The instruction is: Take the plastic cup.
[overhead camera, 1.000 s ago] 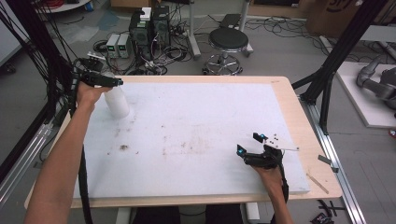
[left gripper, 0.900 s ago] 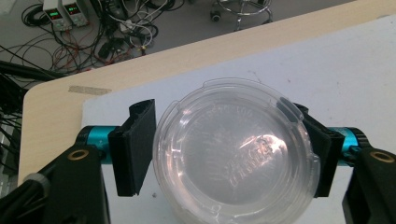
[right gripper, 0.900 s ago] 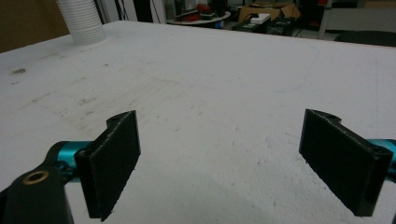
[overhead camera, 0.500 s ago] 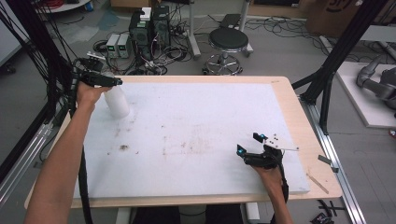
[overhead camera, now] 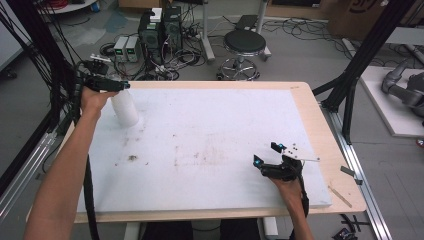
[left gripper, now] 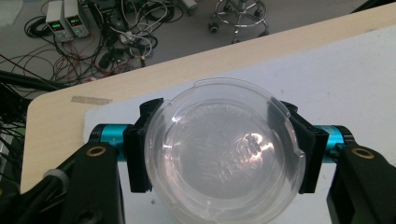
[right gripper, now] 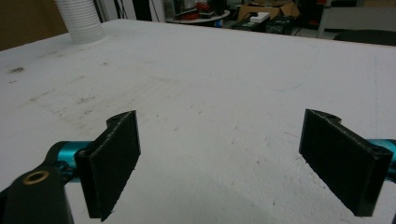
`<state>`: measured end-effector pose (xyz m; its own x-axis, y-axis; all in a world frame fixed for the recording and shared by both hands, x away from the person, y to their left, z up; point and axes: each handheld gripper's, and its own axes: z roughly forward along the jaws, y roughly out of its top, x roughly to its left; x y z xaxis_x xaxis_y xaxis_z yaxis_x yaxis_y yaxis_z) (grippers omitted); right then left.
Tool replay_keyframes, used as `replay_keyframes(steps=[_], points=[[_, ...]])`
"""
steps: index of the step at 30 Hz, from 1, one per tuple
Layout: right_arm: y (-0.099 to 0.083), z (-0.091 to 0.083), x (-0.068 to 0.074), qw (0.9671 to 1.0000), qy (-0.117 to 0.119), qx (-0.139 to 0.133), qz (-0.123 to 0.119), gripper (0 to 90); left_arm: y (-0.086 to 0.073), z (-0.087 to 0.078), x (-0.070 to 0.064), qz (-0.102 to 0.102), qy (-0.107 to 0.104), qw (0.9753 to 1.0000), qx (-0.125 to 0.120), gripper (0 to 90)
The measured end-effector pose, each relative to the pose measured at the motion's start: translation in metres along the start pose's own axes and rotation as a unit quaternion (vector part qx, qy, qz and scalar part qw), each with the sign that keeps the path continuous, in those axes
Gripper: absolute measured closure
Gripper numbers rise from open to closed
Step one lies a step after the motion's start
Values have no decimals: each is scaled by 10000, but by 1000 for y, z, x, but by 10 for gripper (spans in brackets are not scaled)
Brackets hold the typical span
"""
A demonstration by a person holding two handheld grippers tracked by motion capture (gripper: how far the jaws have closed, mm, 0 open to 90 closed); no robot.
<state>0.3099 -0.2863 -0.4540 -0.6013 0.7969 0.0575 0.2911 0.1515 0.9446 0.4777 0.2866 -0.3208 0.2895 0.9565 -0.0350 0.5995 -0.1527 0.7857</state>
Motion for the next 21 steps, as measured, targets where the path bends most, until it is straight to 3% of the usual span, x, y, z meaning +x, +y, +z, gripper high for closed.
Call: replay_keyframes(steps=[4,6,9,10,11,15,21], points=[[0,0,0,10000,4,2,-22,125,4,-7,0,-22,-17,10000,-52,384],[0,0,0,10000,10,22,1,125,12,-15,0,76,25,9999,-113,384],[0,0,0,10000,7,29,-5,125,32,-37,-1,165,46,9994,-304,385],[0,0,1,10000,4,25,-3,125,32,-37,-1,165,46,9994,-304,384],[0,0,1,10000,0,30,-1,125,43,-48,-1,189,86,9989,-417,387],[0,0,1,10000,-6,-2,0,125,58,-68,-2,283,144,9979,-560,387],[0,0,0,10000,4,8,7,125,68,-84,-3,338,180,9971,-656,390]])
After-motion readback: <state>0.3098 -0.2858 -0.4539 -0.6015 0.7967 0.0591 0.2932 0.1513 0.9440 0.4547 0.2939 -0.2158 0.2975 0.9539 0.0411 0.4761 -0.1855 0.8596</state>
